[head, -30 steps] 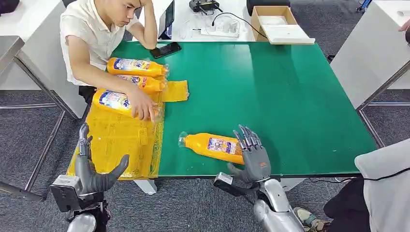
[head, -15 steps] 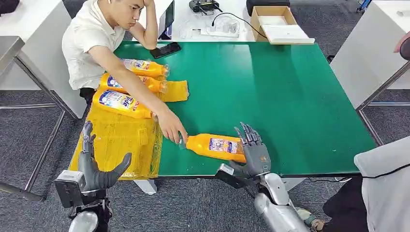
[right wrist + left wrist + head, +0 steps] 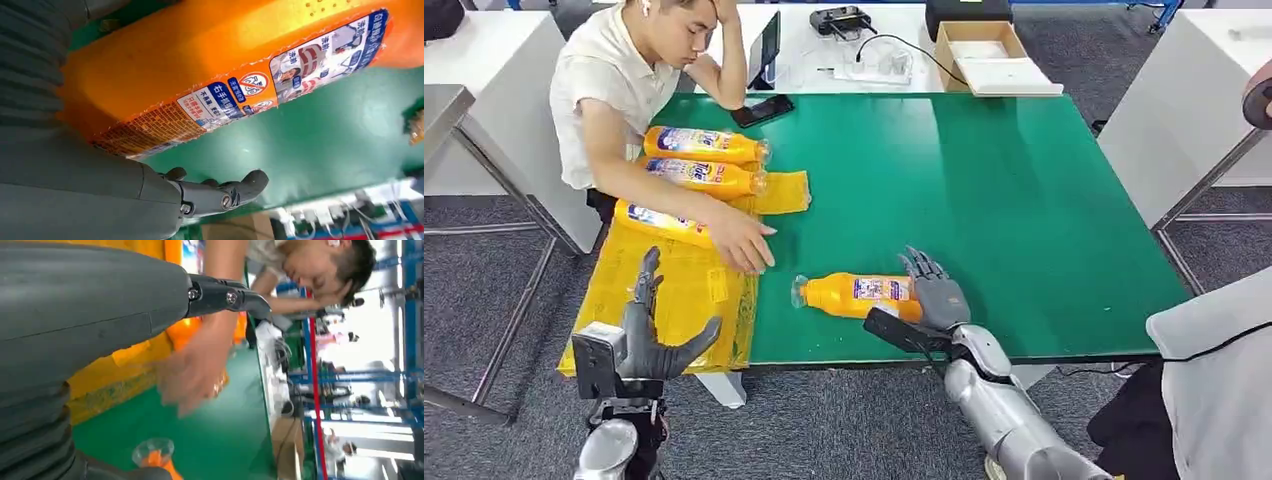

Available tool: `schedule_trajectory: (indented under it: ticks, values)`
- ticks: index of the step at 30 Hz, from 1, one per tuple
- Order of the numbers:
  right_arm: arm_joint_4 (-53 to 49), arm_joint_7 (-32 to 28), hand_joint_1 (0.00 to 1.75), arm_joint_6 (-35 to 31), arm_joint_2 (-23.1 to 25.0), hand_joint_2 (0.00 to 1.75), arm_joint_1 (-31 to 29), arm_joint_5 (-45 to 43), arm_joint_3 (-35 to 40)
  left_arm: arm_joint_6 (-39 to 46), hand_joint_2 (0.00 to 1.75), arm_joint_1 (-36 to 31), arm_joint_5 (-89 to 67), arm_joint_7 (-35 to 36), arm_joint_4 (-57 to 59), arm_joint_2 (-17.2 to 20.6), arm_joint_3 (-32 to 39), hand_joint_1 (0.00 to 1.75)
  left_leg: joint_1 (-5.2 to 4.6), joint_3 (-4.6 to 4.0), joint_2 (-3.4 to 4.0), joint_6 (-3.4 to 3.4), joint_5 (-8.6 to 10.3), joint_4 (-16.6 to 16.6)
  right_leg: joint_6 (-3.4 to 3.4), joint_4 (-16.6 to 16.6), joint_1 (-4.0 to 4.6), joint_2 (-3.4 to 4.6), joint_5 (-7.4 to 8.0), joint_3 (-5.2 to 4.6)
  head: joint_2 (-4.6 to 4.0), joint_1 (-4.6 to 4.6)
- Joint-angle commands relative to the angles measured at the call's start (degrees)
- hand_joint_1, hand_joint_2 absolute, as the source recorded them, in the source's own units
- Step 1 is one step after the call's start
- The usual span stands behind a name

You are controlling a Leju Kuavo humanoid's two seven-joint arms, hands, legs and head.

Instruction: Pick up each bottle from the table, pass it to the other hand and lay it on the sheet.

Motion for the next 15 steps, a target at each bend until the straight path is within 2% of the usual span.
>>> schedule_trajectory:
  ticks: [1,3,4,5,6,15]
  values:
    - [9.4,2.6,0.0,7.1,-0.4,1.75,-2.1,-1.4,4.7,-5.4,1.75,-2.5,3.6,2.1,4.6,1.9,-1.5,0.0,0.04,0.09,-0.06,-0.08,-0.01,0.0,-0.06,0.0,0.05,-0.12,0.04,0.1,0.0,0.0]
    - [11.0,3.6,0.0,9.9,-1.1,1.75,-2.9,-1.3,6.2,-6.7,1.75,-2.9,4.8,2.3,4.9,2.0,-1.7,0.0,0.06,0.02,-0.12,-0.03,0.0,-0.1,-0.09,-0.1,0.07,-0.17,0.1,0.1,-0.02,0.02]
    - [11.6,3.7,0.75,11.2,-1.7,1.75,-3.1,-1.7,6.6,-7.2,1.75,-3.2,5.0,2.2,4.9,2.0,-2.0,0.0,0.05,0.09,-0.1,0.0,-0.03,-0.1,-0.06,-0.1,0.07,-0.12,0.07,0.15,0.0,0.0]
    - [11.8,3.7,1.57,11.4,-2.0,1.75,-3.1,-1.6,6.8,-7.5,1.75,-3.2,5.2,2.1,4.8,2.1,-2.0,0.0,0.07,0.1,-0.16,-0.04,0.05,-0.1,-0.1,-0.2,0.09,-0.22,0.11,0.11,0.0,0.02]
    - [11.9,3.7,1.75,11.8,-2.4,1.75,-3.3,-1.2,7.5,-7.6,1.75,-3.1,5.4,2.1,4.7,2.1,-2.0,0.0,0.06,0.18,-0.17,-0.08,0.06,-0.1,-0.09,-0.2,0.08,-0.21,0.07,0.19,0.0,0.0]
    - [12.7,5.8,1.75,15.0,-4.1,1.75,-5.3,-0.2,10.0,-9.9,1.75,-3.3,7.5,2.7,4.6,2.2,-2.1,0.0,0.08,0.45,-0.23,-0.06,0.09,-0.1,-0.13,-0.2,0.12,-0.21,0.03,0.48,-0.02,0.0]
